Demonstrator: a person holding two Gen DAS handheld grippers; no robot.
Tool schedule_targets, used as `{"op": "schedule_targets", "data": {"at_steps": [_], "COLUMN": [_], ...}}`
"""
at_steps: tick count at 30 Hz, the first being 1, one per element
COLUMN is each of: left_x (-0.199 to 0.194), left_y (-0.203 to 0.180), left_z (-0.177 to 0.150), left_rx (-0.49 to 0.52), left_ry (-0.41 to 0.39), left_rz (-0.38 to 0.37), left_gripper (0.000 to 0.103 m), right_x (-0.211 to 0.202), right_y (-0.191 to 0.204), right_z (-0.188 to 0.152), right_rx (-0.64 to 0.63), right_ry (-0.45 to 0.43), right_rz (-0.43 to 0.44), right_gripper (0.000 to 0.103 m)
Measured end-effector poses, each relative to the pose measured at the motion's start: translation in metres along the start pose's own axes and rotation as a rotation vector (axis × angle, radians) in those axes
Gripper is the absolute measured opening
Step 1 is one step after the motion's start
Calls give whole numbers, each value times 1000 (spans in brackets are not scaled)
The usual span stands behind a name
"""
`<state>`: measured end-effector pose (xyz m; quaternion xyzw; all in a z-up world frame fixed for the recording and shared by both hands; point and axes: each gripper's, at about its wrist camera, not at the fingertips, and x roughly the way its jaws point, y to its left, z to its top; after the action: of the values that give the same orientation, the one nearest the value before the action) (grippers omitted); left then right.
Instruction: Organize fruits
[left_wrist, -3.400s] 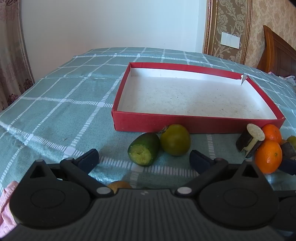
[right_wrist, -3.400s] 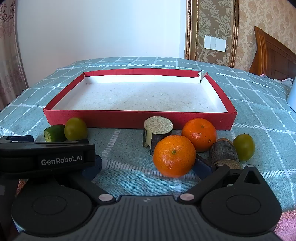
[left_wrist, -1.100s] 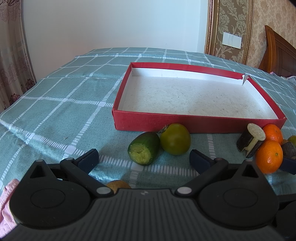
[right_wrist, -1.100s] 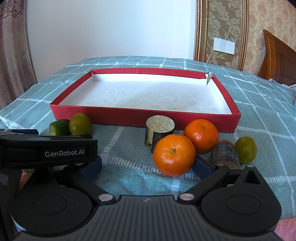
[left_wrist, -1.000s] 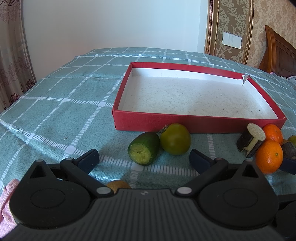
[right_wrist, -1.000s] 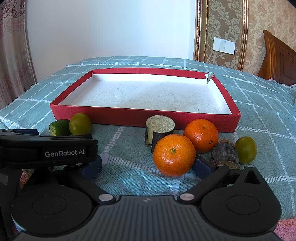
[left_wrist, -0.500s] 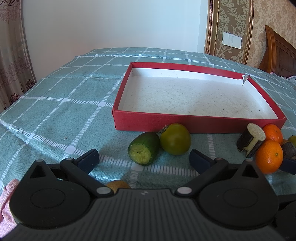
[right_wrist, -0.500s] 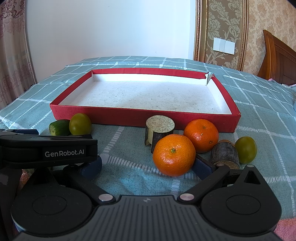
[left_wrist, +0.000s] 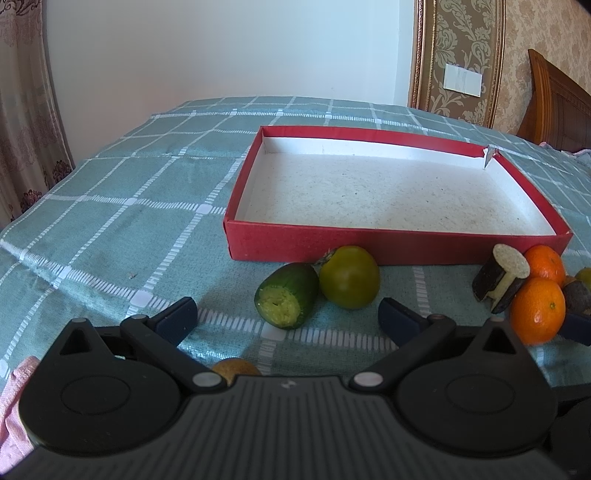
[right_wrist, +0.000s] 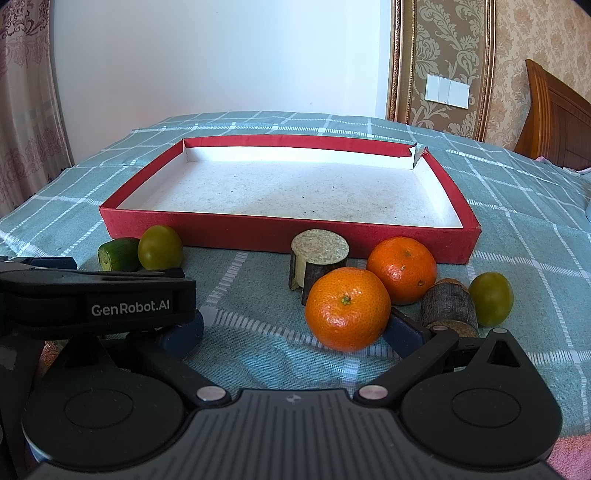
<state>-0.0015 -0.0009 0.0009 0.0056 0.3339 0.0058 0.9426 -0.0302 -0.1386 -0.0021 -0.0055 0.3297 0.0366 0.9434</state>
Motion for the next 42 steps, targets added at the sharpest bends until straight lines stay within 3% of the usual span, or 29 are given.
{"op": "schedule_targets", "data": {"at_steps": [26,42], "left_x": [0,0], "left_y": [3,3], "left_z": [0,0], "left_rx": [-8,-8], "left_ry": [2,1], "left_rz": [-5,-5], "left_gripper": [103,103], "right_x": [-1,-22], "right_y": [-1,-7], "right_z": [2,-6], "right_rx": [-6,7], "right_ry": [-1,-61], "right_rz": [2,2], "right_gripper": [103,103]}}
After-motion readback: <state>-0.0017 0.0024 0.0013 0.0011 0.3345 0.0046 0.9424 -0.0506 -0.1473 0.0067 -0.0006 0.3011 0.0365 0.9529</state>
